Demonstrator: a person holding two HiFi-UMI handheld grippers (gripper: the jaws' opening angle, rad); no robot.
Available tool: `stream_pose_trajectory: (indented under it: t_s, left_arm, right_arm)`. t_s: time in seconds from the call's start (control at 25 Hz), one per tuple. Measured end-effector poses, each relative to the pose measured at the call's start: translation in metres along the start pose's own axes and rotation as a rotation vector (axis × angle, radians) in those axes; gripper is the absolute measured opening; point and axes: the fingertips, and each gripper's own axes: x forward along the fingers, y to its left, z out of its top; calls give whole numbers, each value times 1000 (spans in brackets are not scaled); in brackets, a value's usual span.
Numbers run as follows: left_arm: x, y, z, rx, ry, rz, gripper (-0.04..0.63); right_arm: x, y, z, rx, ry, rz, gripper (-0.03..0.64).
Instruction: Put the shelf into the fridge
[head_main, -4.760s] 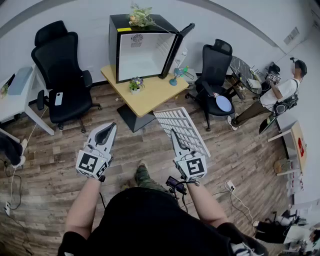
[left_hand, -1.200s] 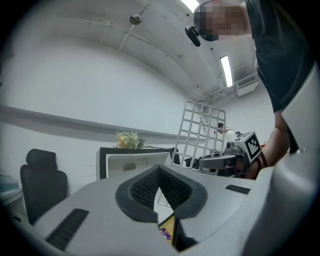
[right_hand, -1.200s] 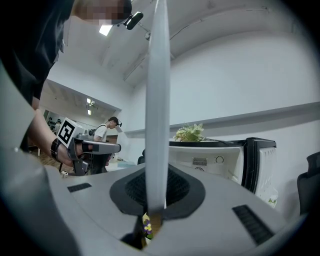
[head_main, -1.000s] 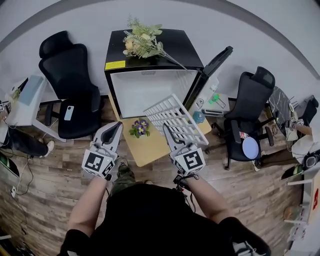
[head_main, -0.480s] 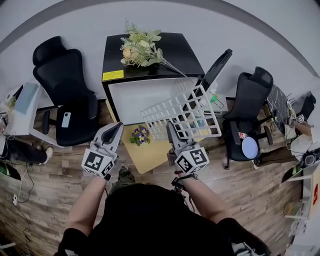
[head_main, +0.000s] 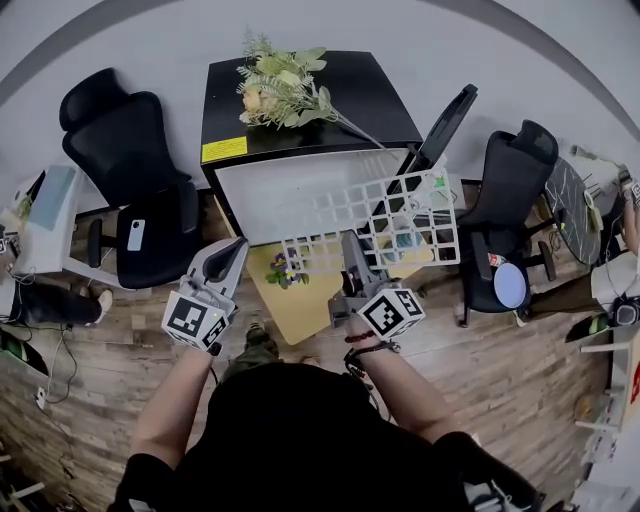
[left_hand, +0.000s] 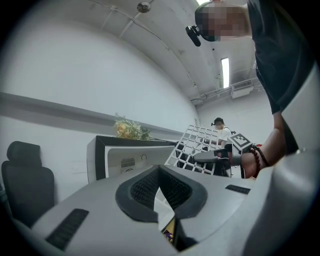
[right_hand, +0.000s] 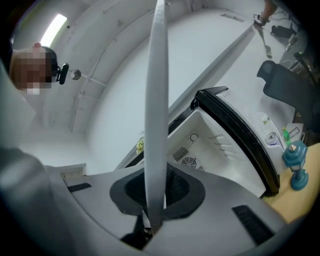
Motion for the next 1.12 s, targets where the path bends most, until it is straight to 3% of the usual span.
stream_pose_trajectory:
  t_s: [0.2,0.48,0.84,1.12]
  left_arm:
    - [-2,10,-5,-2,17,14,18]
    - [-5,23,-7,7,37,27,18]
    - [-14,40,-15,0,58,59,18]
    - [-14,48,-17,-7,61,65,18]
  right_arm:
    - [8,-15,-6,165,-31,-34,40]
    - [26,-19,-25,300,-23,-57,40]
    - [38,-42,-55,603,-35,-110,40]
    - [50,-45,-74,730,-21,-118,40]
